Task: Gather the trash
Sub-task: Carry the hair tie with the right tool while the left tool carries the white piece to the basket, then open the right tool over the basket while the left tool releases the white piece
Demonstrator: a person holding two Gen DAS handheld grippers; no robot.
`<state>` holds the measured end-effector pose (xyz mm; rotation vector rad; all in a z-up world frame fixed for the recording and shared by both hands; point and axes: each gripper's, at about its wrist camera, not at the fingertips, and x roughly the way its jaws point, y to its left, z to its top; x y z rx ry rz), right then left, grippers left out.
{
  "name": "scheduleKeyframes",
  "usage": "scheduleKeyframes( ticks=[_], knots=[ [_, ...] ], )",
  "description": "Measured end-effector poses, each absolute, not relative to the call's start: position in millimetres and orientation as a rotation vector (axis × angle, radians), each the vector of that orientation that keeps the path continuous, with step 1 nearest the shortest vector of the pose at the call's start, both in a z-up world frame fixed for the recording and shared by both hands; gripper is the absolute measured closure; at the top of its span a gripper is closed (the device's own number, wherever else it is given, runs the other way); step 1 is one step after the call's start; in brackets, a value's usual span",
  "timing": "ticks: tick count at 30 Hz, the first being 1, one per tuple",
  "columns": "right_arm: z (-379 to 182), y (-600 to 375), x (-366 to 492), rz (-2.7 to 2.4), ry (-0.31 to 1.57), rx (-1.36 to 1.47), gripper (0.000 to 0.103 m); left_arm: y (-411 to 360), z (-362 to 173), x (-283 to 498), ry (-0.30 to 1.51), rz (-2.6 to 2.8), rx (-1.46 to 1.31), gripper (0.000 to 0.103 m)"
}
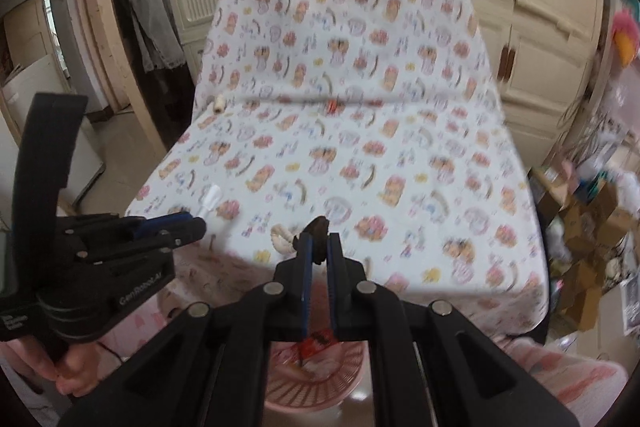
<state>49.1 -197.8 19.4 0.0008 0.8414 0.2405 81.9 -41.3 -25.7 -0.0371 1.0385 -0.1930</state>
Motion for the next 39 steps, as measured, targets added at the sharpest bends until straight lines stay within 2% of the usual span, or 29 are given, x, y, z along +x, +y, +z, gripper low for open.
scheduleKeyframes(
  ticks=[11, 27, 33, 36, 39],
  knots=[
    [-37.2, -196.3, 62.5, 0.297, 1.070, 0.031, 0.097, -42.2, -86.7, 78.2, 1.269, -0.259, -0.107, 0.094],
    [-206.5, -214.1, 86.3, 0.148, 1.525, 0.000, 0.096, -40.6, -175.9, 72.8, 1.543, -0.199, -0.075, 0.094],
    [-239.4, -220.5, 83.1, 0.094, 1.590, -0.042, 0.096, -39.1, -215.2, 72.8, 1.654, -0.175, -0.102, 0.094],
    [-245.4, -222.0, 82.0, 0.096, 1.606, -0.027, 0.093, -38.9, -228.5, 72.8, 1.681, -0.147, -0.078, 0.094],
    [-244.6, -219.6, 81.4, 0.093, 1.597, -0.028, 0.081, -39.3, -241.6, 72.7, 1.713, -0.134, -0.079, 0.094]
  ],
)
